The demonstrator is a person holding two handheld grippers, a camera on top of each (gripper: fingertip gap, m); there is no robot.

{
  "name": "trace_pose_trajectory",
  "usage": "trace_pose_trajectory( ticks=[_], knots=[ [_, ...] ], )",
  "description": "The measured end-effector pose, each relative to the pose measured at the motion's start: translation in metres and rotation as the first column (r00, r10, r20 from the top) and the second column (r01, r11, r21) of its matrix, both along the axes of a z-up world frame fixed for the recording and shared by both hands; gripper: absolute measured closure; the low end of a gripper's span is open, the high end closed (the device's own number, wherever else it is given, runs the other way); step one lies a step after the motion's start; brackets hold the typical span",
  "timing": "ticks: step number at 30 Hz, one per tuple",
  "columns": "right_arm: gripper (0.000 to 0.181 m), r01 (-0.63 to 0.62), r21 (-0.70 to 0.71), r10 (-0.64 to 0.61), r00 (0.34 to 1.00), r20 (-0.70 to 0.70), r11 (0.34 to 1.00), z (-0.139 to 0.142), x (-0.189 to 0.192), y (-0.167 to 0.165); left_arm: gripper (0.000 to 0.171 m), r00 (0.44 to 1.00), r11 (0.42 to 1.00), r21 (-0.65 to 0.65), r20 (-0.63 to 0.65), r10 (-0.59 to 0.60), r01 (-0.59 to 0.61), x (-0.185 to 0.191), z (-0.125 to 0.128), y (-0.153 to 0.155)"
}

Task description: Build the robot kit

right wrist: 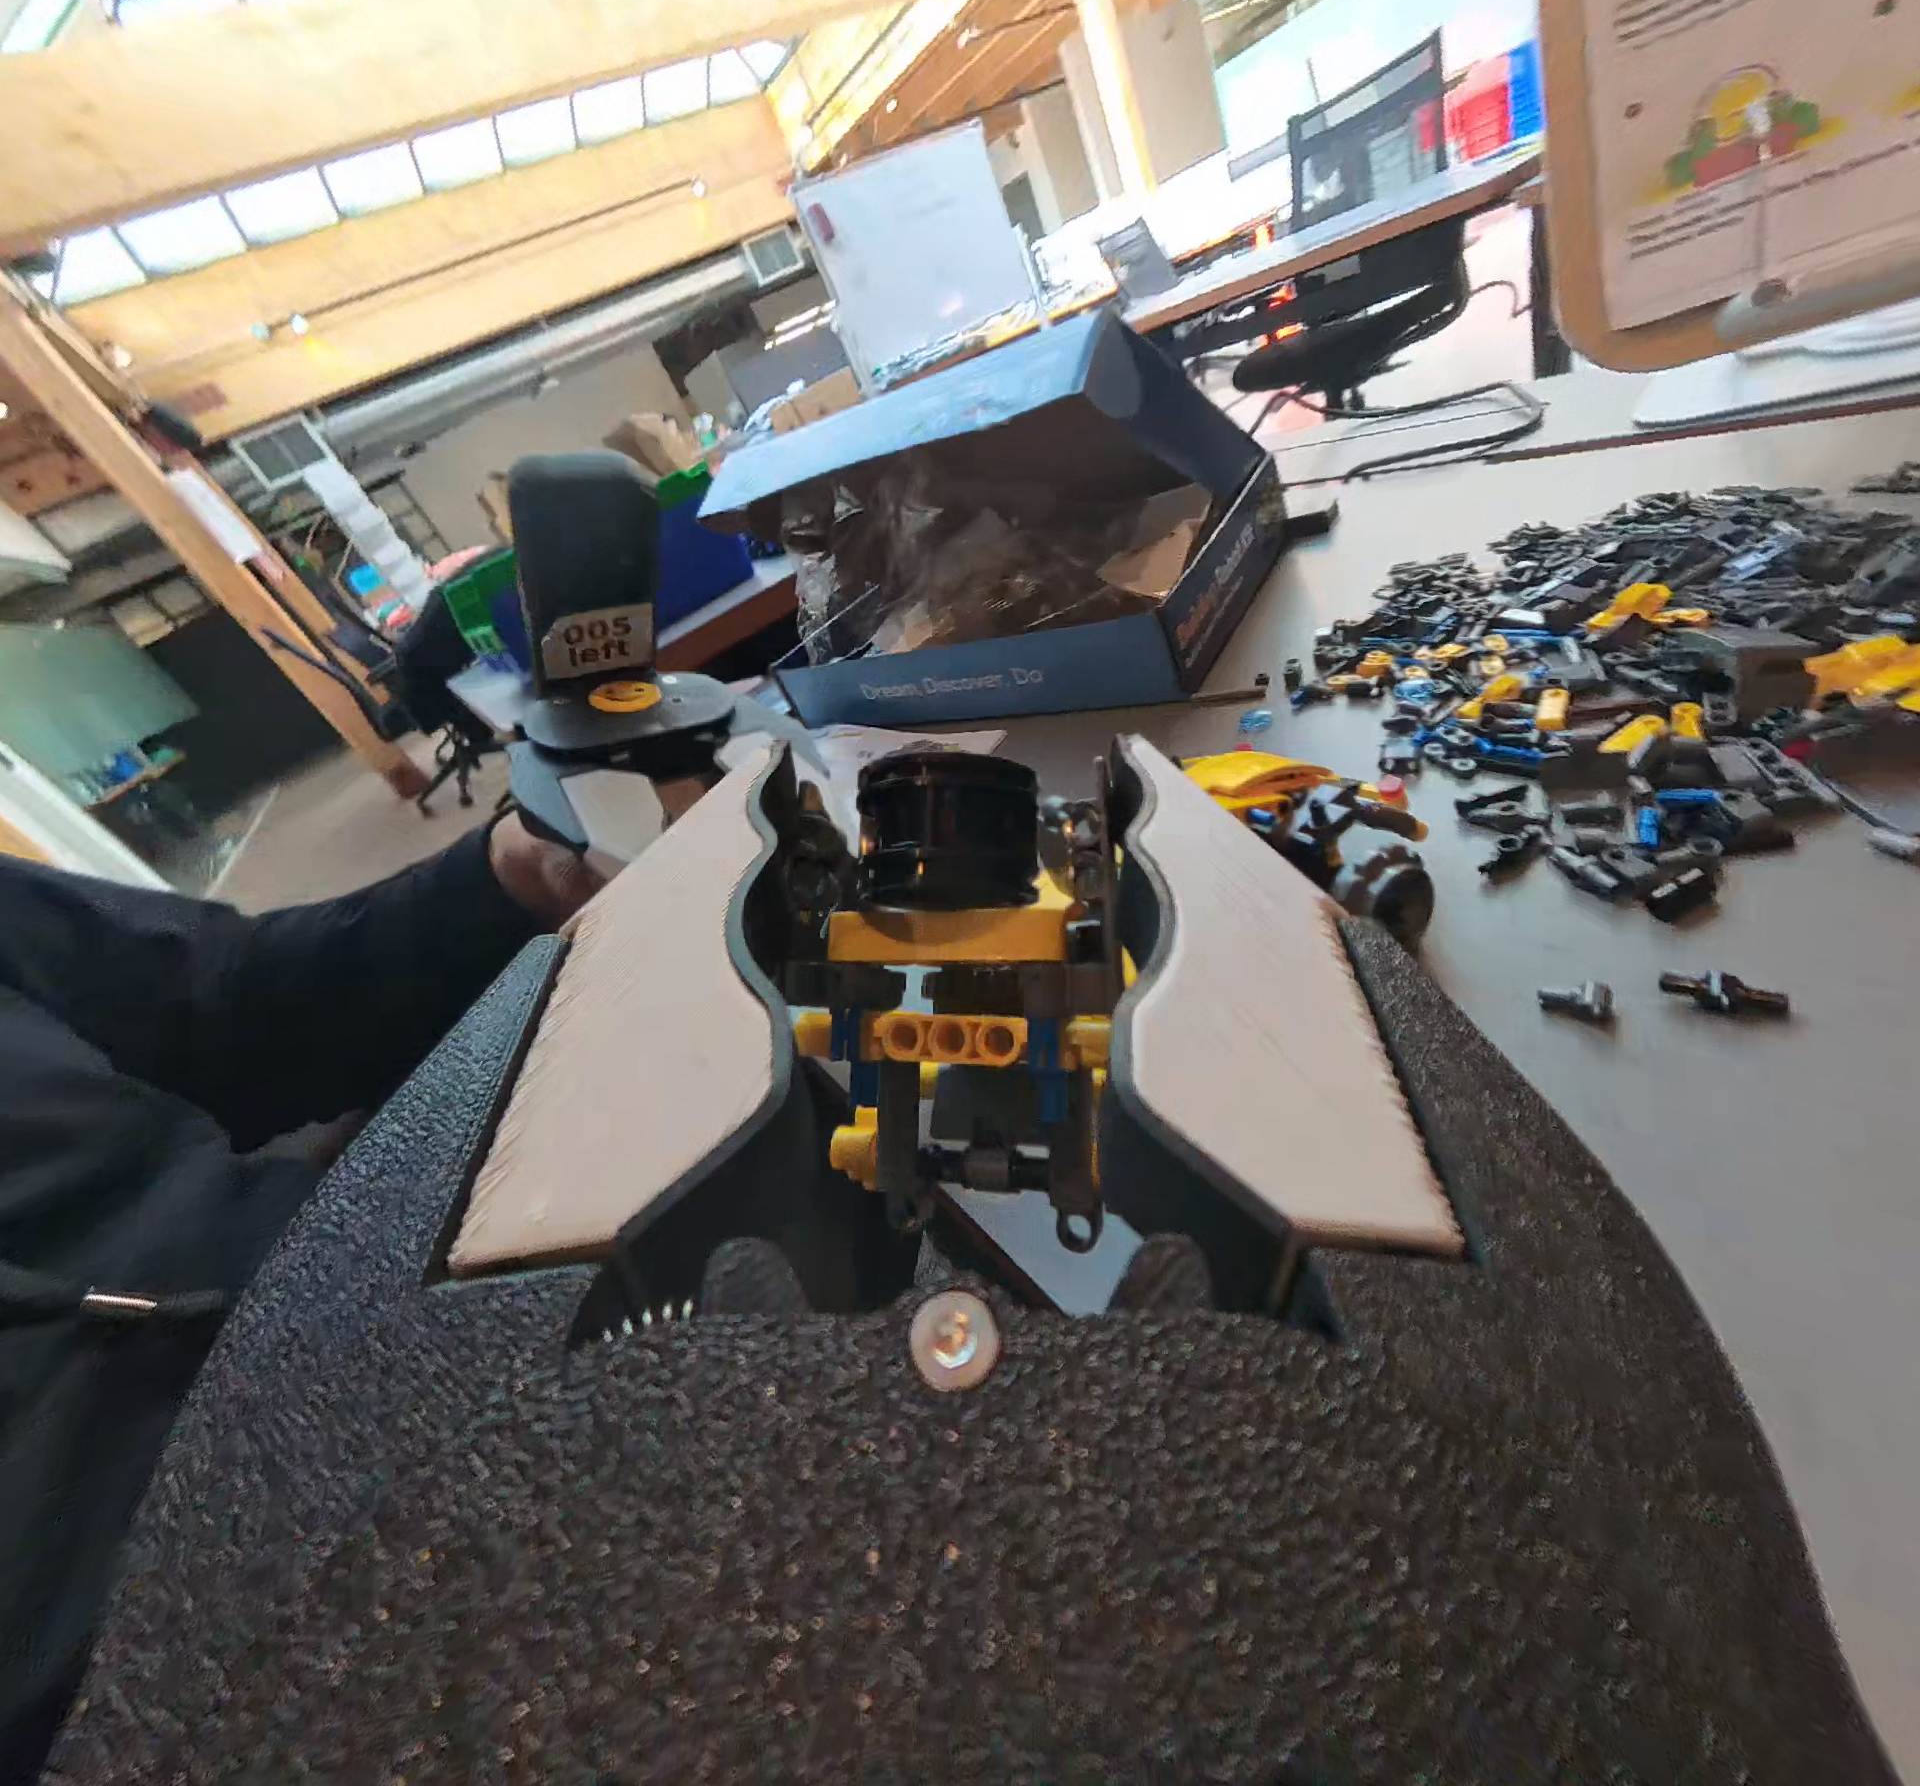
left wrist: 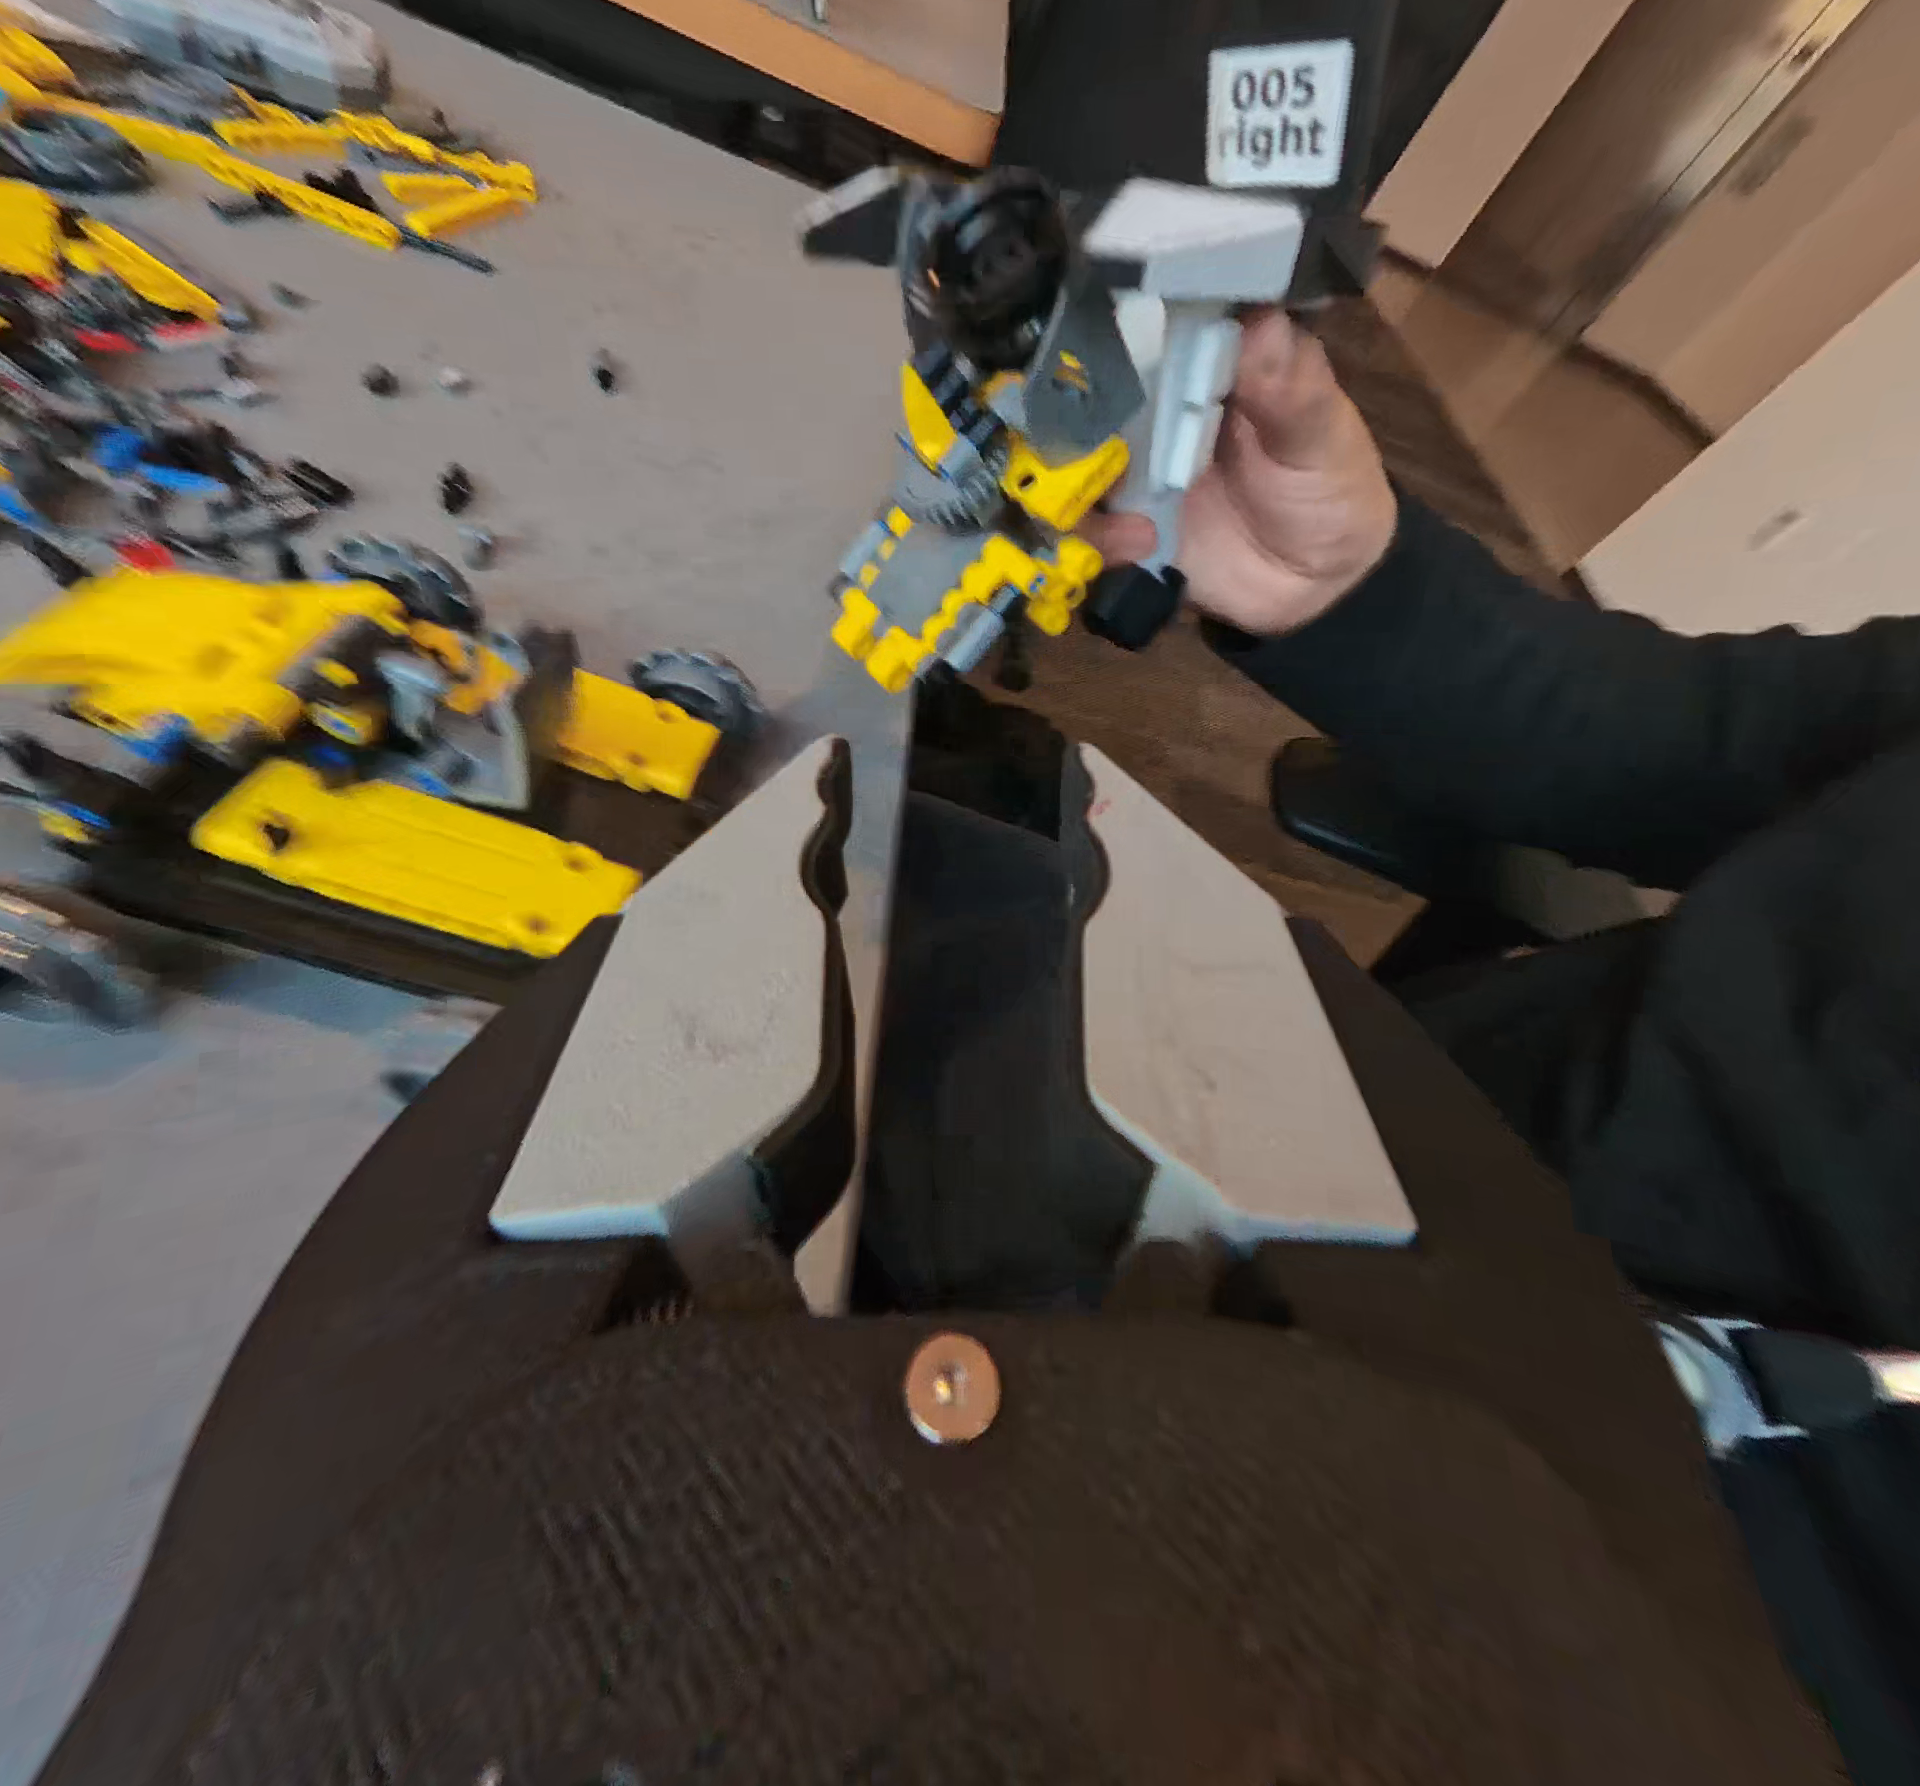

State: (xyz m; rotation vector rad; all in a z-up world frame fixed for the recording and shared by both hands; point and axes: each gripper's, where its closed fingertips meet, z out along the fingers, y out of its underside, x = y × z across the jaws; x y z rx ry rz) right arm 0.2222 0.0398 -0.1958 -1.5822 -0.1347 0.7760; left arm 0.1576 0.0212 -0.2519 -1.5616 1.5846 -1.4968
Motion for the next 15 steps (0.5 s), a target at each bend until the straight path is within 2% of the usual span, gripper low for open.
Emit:
trace_pose_trajectory(
  ticks=[3, 6, 8, 9, 10, 12, 14, 15],
  knots=[
    [0.123, -0.088, -0.019, 0.090, 0.992, 0.084, 0.996, 0.006, -0.023, 0.009, 0.135, 0.998, 0.974, -0.219, 0.001, -0.066, 0.065, -0.007, -0.014, -0.038],
    [0.122, -0.177, 0.004, 0.175, 0.976, 0.126, 0.984, 0.023, -0.051, 0.013, 0.127, 0.995, 0.936, -0.337, 0.041, -0.091, 0.099, -0.003, -0.023, -0.057],
    [0.122, -0.237, 0.048, 0.227, 0.961, 0.157, 0.970, 0.038, -0.069, 0.008, 0.123, 0.993, 0.945, -0.315, 0.106, -0.060, 0.091, -0.003, -0.019, -0.055],
    [0.123, -0.259, 0.064, 0.244, 0.953, 0.182, 0.964, 0.042, -0.076, 0.004, 0.115, 0.988, 0.944, -0.318, 0.146, -0.048, 0.093, -0.005, -0.013, -0.052],
    [0.122, -0.277, 0.079, 0.255, 0.944, 0.209, 0.958, 0.044, -0.082, 0.000, 0.107, 0.979, 0.931, -0.349, 0.201, -0.038, 0.107, -0.008, -0.001, -0.048],
    [0.122, -0.312, 0.081, 0.285, 0.926, 0.247, 0.947, 0.041, -0.091, -0.006, 0.108, 0.949, 0.879, -0.451, 0.314, -0.005, 0.154, -0.020, 0.023, -0.037],
    [0.123, -0.335, 0.072, 0.307, 0.917, 0.255, 0.939, 0.034, -0.098, -0.010, 0.115, 0.932, 0.828, -0.532, 0.360, 0.033, 0.176, -0.028, 0.033, -0.023],
    [0.123, -0.353, 0.062, 0.328, 0.910, 0.255, 0.933, 0.029, -0.103, -0.011, 0.130, 0.932, 0.808, -0.562, 0.360, 0.046, 0.177, -0.031, 0.033, -0.018]
  ],
)
